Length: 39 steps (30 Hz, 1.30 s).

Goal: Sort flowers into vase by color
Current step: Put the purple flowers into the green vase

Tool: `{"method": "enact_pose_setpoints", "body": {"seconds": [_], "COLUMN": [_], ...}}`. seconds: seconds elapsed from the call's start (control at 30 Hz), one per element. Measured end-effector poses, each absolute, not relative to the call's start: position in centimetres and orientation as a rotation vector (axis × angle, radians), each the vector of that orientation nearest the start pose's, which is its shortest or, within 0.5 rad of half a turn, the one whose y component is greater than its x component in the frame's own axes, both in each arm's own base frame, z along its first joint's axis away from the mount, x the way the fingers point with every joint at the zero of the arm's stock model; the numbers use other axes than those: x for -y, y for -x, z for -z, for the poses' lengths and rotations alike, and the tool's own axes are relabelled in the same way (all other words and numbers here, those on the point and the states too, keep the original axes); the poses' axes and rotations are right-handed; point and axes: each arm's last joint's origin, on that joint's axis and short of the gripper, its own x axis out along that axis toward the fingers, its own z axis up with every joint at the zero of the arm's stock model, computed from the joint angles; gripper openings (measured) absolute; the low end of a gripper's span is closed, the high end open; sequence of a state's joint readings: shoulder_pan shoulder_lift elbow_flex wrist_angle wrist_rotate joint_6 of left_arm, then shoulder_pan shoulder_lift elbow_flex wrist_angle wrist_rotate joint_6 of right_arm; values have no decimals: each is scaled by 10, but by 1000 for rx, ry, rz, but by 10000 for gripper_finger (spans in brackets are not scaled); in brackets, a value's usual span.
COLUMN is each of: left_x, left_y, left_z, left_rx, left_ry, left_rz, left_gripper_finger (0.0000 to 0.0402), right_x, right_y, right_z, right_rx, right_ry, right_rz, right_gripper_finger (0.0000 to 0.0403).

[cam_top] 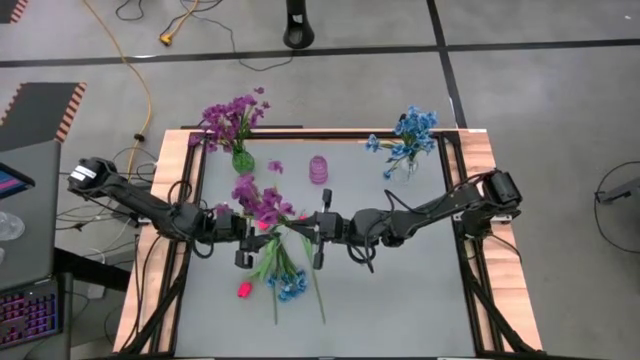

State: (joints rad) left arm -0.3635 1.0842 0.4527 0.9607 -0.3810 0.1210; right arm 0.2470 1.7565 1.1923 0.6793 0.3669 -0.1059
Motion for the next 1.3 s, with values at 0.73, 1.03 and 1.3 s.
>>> {"method": "enact_pose_setpoints", "body": {"seconds": [0.73,1.03,1.3], "left_x": [69,69,67], "left_y": [-228,-228,-227], "left_z": [-285,-285,-285], "left_rx": [319,318,298], "left_ry": [-11,-9,-6], "left_rz": [-63,-74,-113], "left_gripper_finger": [63,15,5], "right_x": [-86,-85,-82], "right_y": [-393,-393,-390], "right_z": [-294,-294,-298], "right_rx": [107,107,83], "right_ry": [72,70,76], "right_rz": [108,109,135], "right_gripper_finger": [31,62,150]}}
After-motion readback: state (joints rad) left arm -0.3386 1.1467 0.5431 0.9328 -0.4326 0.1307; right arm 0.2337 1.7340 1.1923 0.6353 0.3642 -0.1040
